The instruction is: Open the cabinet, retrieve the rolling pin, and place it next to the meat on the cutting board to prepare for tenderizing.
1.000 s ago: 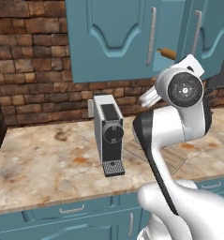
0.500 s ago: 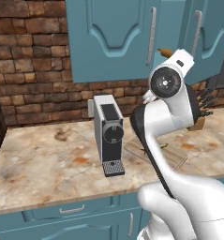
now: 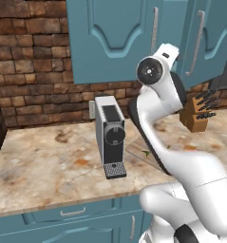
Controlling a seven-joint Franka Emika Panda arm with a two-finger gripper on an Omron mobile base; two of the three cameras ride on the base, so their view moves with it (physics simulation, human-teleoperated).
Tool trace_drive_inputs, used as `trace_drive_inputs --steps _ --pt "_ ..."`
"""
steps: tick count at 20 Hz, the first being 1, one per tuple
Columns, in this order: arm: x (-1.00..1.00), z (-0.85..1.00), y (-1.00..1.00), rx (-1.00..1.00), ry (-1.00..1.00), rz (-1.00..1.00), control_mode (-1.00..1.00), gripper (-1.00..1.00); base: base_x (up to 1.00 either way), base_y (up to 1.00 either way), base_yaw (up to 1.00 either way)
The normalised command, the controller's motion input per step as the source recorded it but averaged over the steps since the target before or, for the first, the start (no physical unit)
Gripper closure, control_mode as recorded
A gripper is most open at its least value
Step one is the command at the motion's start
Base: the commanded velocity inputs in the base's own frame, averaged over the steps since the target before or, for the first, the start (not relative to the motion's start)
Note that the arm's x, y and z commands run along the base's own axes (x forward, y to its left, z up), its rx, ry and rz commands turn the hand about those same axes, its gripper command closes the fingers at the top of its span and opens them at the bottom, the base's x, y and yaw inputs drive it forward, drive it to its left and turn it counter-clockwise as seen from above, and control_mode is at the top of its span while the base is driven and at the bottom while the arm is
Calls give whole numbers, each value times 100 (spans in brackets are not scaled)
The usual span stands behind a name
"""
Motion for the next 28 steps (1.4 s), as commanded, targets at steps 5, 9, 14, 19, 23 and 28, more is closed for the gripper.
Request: trace_drive_inputs --steps 5,9,14,19,23,28 --pt "47 0 -12 -6 10 0 -100 -100 0 0 0" --pt "33 0 -22 -4 10 0 -100 -100 0 0 0" --pt "36 -1 -27 -3 10 0 -100 -100 0 0 0" --pt "42 -5 -27 -2 10 0 -100 -100 0 0 0" --pt "12 -10 -30 0 8 0 -100 -100 0 0 0" --pt "-20 -11 -35 0 3 -1 -100 -100 0 0 0"
